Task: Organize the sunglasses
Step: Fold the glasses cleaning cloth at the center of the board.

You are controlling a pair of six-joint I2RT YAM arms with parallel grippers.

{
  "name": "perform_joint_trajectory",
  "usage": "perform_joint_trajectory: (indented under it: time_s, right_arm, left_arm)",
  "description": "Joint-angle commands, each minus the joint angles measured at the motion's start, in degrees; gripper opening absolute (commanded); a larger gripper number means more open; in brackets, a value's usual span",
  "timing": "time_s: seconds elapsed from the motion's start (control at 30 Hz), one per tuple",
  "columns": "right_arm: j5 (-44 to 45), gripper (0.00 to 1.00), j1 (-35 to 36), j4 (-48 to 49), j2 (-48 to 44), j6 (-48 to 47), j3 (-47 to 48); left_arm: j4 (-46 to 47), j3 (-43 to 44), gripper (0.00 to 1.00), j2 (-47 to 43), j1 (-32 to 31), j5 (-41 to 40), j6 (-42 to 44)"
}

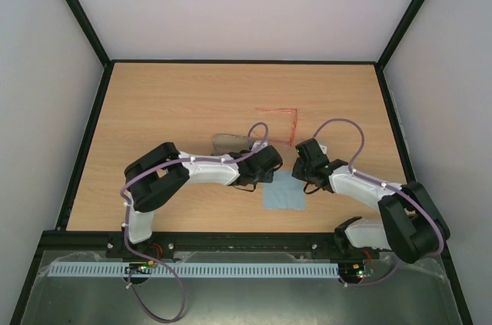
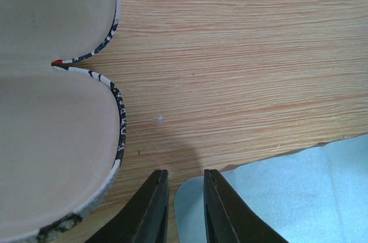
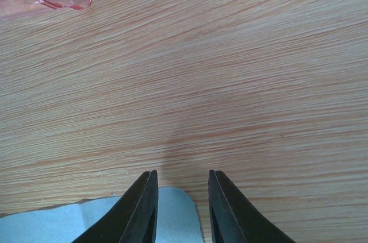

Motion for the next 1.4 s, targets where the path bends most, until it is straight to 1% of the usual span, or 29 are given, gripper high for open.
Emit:
perform_joint_trajectory:
  time_s: [0.0,0.5,0.73,1.03,1.27,1.37]
  right_arm:
    - [0.09,0.27,-0.30,0.54,1.25,-1.52,1.74]
    - [-1.31,0.27,-0.25,-0.62,-1.80,-0.82,-1.69]
    - [-1.38,0.26,0.15,-0.60,-0.64,-0.55,-1.78]
    - [0.02,0.22,2.60,-0.84,2.78,-0.21,-0.93]
    - [0.45,0.15,3.95,-0.75,3.42,0.56,-1.26]
    - [0.62,0.11,4.05,-1.18,3.03,0.76,-1.23]
  left_arm:
    - [-1.95,0.86,0.17,1.76,0.43,-0.64,0.29]
    - [-1.02,-1.83,0.10,1.25,0.21,1.39,-0.23]
    - [-0.94,-2.23,0.07,1.19,0.17,1.52,-0.20]
    - [-0.57,-2.85,0.07,0.76,0.08,1.44,-0.42]
    - [-0.07,-3.50,0.03,0.23,0.03,1.65,-0.51]
    - [-0.16,-3.72,0.02,-0.07,-0.10,1.70,-0.51]
